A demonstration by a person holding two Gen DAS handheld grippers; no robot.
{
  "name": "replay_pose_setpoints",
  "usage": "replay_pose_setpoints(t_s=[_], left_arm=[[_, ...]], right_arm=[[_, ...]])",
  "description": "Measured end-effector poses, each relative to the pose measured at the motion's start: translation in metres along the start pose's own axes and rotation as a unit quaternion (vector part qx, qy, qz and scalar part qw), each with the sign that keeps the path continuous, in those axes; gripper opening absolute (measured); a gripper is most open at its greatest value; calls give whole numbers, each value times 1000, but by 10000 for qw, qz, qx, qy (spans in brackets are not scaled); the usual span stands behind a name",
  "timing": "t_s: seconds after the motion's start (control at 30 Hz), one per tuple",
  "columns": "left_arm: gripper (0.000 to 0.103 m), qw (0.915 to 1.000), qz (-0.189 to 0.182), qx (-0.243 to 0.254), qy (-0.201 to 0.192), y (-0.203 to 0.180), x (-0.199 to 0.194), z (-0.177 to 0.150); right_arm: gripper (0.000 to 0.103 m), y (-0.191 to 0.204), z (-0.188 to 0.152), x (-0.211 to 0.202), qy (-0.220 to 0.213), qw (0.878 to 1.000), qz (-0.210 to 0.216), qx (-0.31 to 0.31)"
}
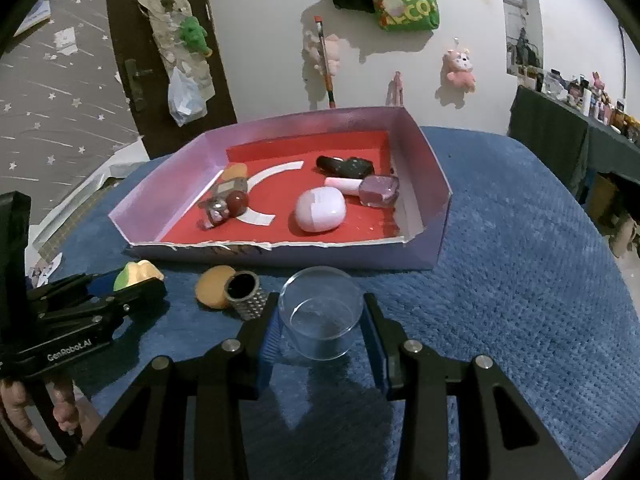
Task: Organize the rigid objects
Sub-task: 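Carry the apple toy with left gripper into the red box while right gripper carries the cup there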
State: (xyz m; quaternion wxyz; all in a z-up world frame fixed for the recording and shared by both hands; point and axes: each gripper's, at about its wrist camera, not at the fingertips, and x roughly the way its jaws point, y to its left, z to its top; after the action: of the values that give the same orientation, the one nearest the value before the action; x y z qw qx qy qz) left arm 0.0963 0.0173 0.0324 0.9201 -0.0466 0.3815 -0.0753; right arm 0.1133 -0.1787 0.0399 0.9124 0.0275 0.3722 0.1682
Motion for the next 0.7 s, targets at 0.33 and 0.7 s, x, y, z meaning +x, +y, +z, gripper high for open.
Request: replay_pose_setpoints(t_s=[0.33, 0.7], left_arm=[[46, 9997, -61, 139, -167, -8, -13, 9], [46, 9992, -120, 282, -255, -12, -11, 37]], right_arm=[[42, 2, 5, -11, -15, 9993, 364, 45], [42, 11, 33, -12, -68, 9980, 573, -239]])
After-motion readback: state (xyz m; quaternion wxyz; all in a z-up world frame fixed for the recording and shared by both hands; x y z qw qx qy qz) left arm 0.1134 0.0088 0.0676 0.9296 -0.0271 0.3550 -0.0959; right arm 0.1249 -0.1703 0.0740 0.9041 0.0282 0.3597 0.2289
